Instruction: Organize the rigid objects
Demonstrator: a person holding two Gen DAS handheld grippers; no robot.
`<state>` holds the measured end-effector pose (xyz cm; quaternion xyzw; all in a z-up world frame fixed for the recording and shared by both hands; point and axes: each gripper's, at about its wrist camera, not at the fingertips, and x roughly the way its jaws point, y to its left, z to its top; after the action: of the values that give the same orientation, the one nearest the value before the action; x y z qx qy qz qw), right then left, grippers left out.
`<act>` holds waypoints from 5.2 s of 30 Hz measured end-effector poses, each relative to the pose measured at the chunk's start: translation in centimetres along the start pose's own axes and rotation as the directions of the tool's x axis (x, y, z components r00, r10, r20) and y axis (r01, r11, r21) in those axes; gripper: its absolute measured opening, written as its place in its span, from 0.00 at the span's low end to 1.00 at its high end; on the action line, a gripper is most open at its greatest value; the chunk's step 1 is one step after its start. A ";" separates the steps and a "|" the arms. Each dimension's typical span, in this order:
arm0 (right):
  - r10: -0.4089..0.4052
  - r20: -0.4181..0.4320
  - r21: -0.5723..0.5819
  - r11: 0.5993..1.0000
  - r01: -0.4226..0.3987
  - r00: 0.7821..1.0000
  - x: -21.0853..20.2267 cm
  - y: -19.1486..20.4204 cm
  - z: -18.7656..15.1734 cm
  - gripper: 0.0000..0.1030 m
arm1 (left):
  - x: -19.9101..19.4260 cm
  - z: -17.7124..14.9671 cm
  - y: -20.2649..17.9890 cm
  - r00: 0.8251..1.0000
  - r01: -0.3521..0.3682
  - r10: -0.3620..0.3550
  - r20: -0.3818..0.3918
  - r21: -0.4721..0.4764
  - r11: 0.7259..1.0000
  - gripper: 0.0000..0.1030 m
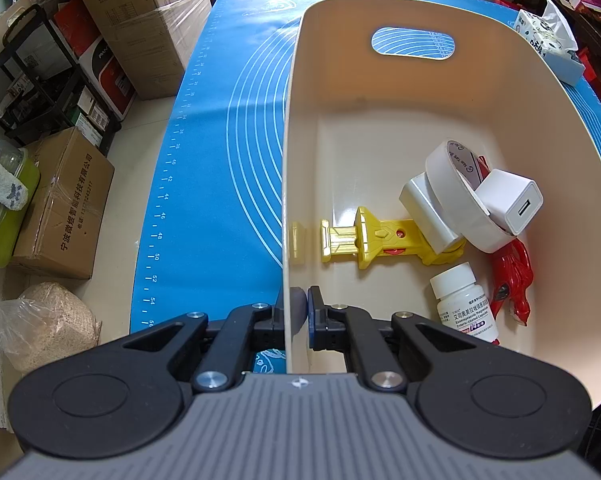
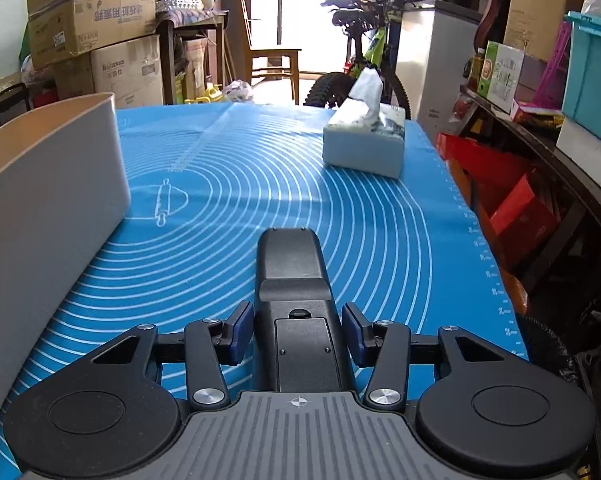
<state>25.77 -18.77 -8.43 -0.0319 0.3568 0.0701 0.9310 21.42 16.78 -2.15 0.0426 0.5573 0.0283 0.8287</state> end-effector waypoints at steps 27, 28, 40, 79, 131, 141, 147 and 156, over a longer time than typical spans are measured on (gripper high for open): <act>0.003 0.101 -0.041 0.999 0.002 0.995 -3.2 1.6 2.2 0.50 | 0.0 0.0 0.0 1.000 -0.001 0.001 -0.001 -0.002 1.000 0.09; 0.006 0.114 -0.045 0.999 -0.001 0.993 -3.6 1.6 2.6 0.50 | 0.0 0.0 -0.1 1.000 -0.002 0.002 -0.001 -0.001 1.000 0.09; 0.109 0.229 -0.154 0.985 -0.075 0.967 -7.9 6.0 9.0 0.50 | 0.0 0.0 0.0 1.000 0.003 -0.003 -0.003 -0.005 1.000 0.09; 0.235 -0.059 -0.254 0.936 -0.243 0.970 -4.7 21.5 7.7 0.71 | -0.2 0.1 0.1 1.000 0.005 -0.005 0.010 -0.033 0.999 0.08; 0.150 0.032 0.020 0.988 -0.151 0.988 -24.9 6.9 -3.4 0.97 | -14.6 -14.2 -10.7 0.932 -0.034 0.093 0.349 -0.173 0.984 0.70; 0.118 0.053 0.033 0.992 -0.119 0.992 -26.3 6.2 -7.3 0.97 | -14.5 -17.3 -13.1 0.907 -0.030 0.069 0.416 -0.101 0.994 0.70; 0.092 0.118 0.052 0.994 -0.098 0.989 -27.6 6.2 -9.4 0.97 | -13.9 -18.2 -13.8 0.904 -0.022 0.050 0.426 -0.072 0.997 0.70; 0.101 0.134 0.071 0.991 -0.111 0.986 -28.0 6.2 -10.8 0.97 | -13.3 -19.8 -14.7 0.890 -0.014 0.035 0.455 -0.048 0.999 0.70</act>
<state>-2.85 -16.85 2.22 0.0280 0.2992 0.1074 0.9477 -1.94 1.67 1.19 0.0368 0.3460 0.0400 0.9366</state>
